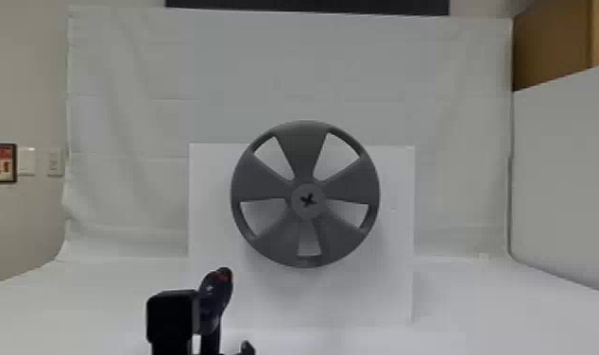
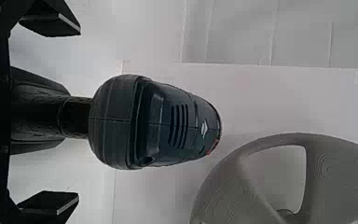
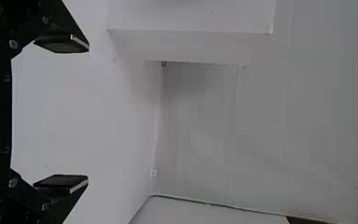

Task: Grasp the drill and bring into the middle of wheel

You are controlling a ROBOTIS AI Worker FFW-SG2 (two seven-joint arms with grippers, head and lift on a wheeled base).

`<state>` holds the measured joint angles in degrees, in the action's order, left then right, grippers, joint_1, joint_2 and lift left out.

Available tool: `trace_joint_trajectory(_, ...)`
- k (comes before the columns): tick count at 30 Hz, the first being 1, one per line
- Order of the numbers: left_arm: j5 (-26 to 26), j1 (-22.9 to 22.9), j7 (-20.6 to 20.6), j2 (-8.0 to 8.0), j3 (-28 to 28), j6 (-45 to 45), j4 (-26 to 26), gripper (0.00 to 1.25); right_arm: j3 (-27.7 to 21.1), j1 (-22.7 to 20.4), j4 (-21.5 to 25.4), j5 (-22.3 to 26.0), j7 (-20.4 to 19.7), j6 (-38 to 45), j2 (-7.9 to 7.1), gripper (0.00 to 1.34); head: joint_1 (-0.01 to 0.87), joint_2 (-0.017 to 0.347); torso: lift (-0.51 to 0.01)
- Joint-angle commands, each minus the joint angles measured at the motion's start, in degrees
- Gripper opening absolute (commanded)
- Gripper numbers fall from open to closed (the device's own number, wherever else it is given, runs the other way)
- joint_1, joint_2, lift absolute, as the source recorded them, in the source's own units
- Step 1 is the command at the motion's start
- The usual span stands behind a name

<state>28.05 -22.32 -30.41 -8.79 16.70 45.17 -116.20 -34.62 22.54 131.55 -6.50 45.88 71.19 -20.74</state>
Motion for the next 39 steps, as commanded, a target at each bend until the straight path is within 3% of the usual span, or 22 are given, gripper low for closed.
trace_joint_trajectory(1, -0.63, 0.43, 2.72, 0.09, -0.79, 0.00, -0.17, 1.21, -0.19, -0.13, 0.02, 0.00, 0.00, 0.00, 0.00, 1.05, 0.000, 0.000, -0.406)
trace_joint_trajectory(6, -4.50, 1.22, 9.05, 0.35, -2.02, -0.17, -1.58, 1.21, -0.45, -0.21, -0.07, 0.17, 0.00, 0.00, 0.09, 1.05, 0.000, 0.000, -0.406)
trace_joint_trajectory(10, -8.72, 1.57, 16.35, 0.35, -2.90, -0.61, -2.46, 1.21, -0.80, -0.39, 0.02, 0.26, 0.00, 0.00, 0.09, 1.05, 0.000, 0.000, -0.406)
trace_joint_trajectory(26, -17.94, 3.86, 41.04, 0.70, -11.43, -0.53, -3.07, 1.21, -1.68, -0.83, 0.02, 0.97, 0.00, 0.00, 0.09, 1.05, 0.000, 0.000, -0.406)
trace_joint_trajectory(35, -21.55, 3.59, 57.74, 0.79, -18.46, -0.26, -0.44, 1.22, -2.30, -1.09, 0.02, 1.14, 0.00, 0.00, 0.18, 1.05, 0.000, 0.000, -0.406)
trace_joint_trajectory(39, -23.66, 3.33, 63.28, 0.79, -20.83, -0.26, 0.36, 1.22, -2.39, -1.01, 0.02, 1.23, 0.00, 0.00, 0.18, 1.05, 0.000, 0.000, -0.406)
